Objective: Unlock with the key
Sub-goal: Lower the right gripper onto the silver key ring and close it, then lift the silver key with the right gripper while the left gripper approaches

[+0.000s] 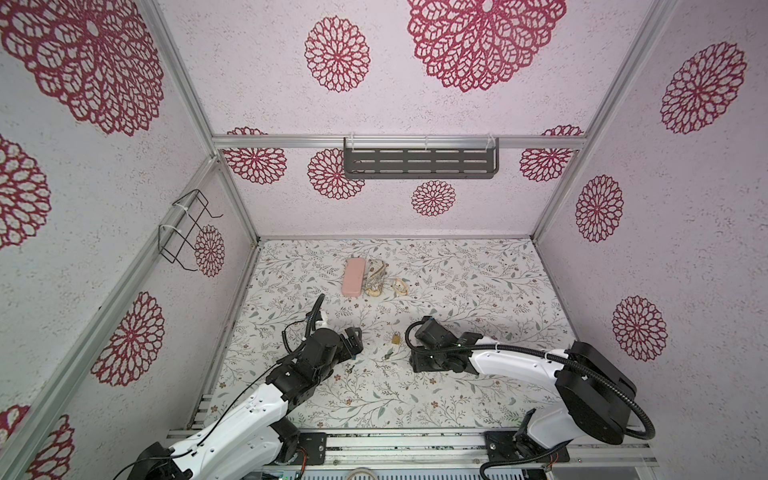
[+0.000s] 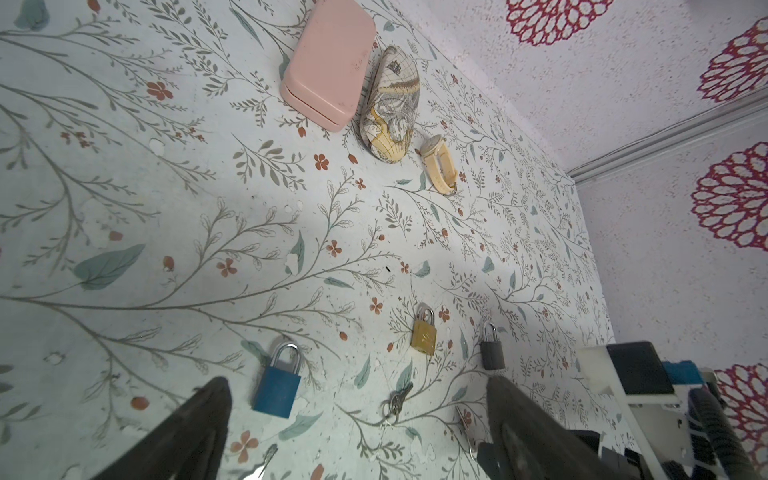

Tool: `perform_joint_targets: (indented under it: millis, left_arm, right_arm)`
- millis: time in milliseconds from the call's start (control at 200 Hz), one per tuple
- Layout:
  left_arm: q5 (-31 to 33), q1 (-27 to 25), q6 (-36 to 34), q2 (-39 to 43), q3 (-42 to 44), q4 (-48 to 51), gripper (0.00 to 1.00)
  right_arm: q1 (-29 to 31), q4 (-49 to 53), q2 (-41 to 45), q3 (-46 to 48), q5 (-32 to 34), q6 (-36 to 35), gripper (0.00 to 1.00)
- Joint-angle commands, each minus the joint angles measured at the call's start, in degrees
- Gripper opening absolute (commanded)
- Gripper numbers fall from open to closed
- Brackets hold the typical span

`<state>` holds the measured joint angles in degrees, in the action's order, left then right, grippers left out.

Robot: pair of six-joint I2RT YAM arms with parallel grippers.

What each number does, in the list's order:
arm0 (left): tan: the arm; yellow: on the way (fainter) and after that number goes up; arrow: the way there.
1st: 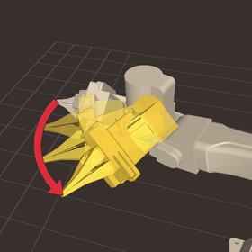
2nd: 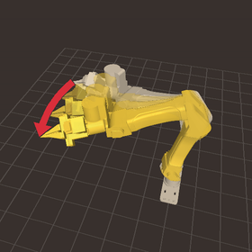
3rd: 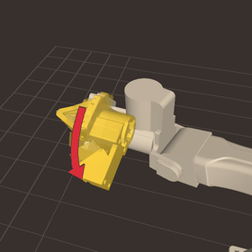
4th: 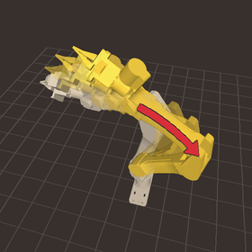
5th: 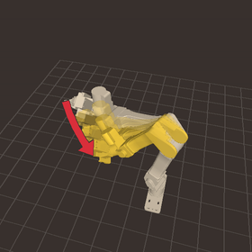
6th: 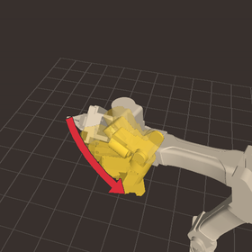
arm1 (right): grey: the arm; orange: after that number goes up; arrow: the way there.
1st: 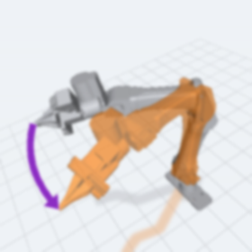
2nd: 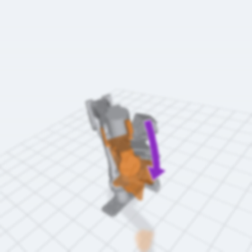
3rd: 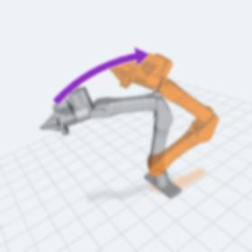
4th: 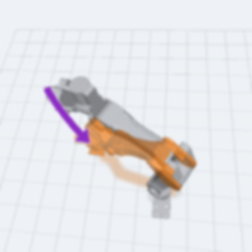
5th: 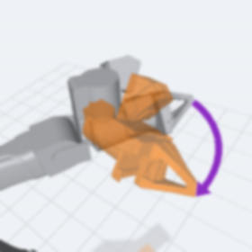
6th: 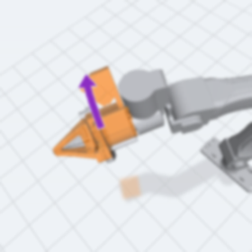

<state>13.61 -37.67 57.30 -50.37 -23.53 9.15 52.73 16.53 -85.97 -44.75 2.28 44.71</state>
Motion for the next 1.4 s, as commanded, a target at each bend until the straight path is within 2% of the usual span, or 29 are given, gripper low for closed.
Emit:
perform_joint_targets:
  millis: [0,430,1396]
  left_arm:
    - [0.0,-1.2,1.5,-1.1,-1.4,-1.1,0.98]
    - [0.7,-2.4,1.9,-2.9,-2.0,-1.9,0.97]
    - [0.5,-2.5,3.8,-3.6,-2.3,-3.9,0.97]
  right_arm:
    - [-0.3,1.2,0.9,0.2,-0.3,0.4,0.56]
    - [-0.3,-0.5,-2.2,0.3,-2.1,-0.7,0.31]
    - [0.7,0.2,-4.4,-1.6,0.9,-3.0,0.07]
